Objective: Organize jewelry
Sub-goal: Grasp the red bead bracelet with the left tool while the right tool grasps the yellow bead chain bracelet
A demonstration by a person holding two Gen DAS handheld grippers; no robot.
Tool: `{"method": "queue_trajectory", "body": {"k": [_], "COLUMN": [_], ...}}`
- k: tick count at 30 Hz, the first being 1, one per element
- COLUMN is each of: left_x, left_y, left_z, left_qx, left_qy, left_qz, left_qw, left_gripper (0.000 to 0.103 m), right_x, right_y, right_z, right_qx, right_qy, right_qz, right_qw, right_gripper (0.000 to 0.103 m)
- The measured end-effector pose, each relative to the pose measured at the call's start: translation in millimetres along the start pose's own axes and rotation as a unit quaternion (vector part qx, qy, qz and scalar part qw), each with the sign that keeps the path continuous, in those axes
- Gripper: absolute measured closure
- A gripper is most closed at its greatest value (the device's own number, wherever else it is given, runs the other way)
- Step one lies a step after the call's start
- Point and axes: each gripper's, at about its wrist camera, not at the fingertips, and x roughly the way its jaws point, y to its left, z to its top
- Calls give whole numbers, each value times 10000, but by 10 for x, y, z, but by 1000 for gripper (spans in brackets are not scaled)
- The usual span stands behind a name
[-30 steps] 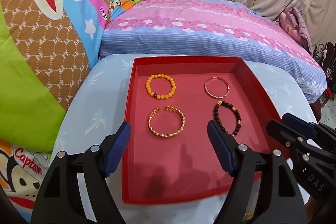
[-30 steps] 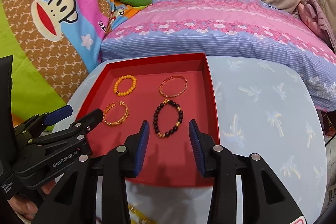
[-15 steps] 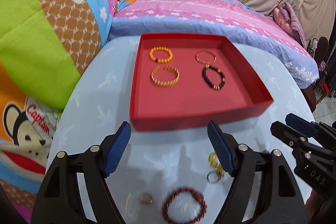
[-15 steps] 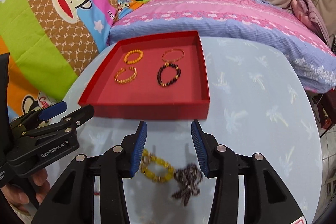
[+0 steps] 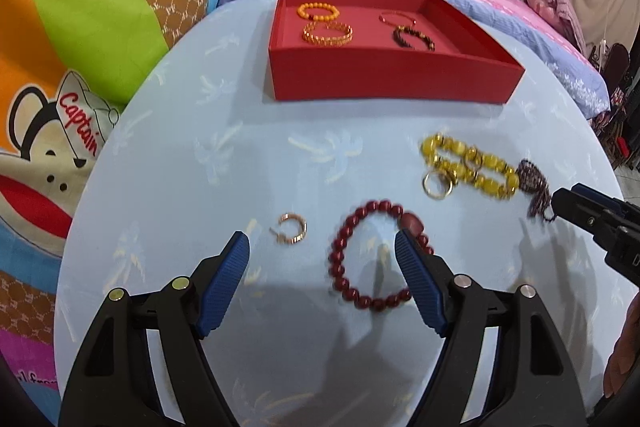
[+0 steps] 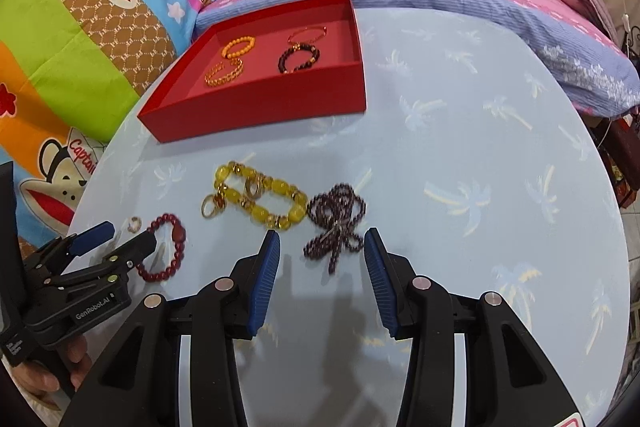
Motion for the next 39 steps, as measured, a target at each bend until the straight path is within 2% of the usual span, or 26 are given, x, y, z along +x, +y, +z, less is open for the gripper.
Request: {"method": "queue_trajectory", "body": {"k": [6,11,13,14,16,19,27,32,39], "left_x": [42,17,4,1,-8,-8,-8,-5,-4], "left_y": [-30,-93,-107,-112,-112,-102,-114,-114,-112], "left_z": [-91,-104,-102,-96,-87,-77,-92,-95,-98], "left_qx": [95,244,278,283,255,183,196,184,185], "left_qy": [6,-53,-65,-61,-32,6,0,4,4], "left_qz": [80,17,-35,-62,-175,-280,-245,-253,-255], "left_qw": [9999,9997,9996,9996,9995,9994,9995,9995,9995], "left_gripper": [40,57,72,77,94,95,95,95,95], "right_x": [17,40,46,45,34,21,137,269,460], "right_y": [36,21,-6,-15,-28,-21,104,193,255], "right_z": [-114,-140,-156,-153,-154,-117,86,201,311], "right_qx": [-48,-31,9,24,41,38,-212,-405,-798], "right_qy": [74,130,151,155,141,94,-8,-2,-26], "right_qz": [50,47,45,46,47,74,108,136,164], "right_qw": [9999,9999,9999,9999,9999,9999,9997,9991,9967], "right_gripper": [60,60,60,60,60,60,60,65,78]}}
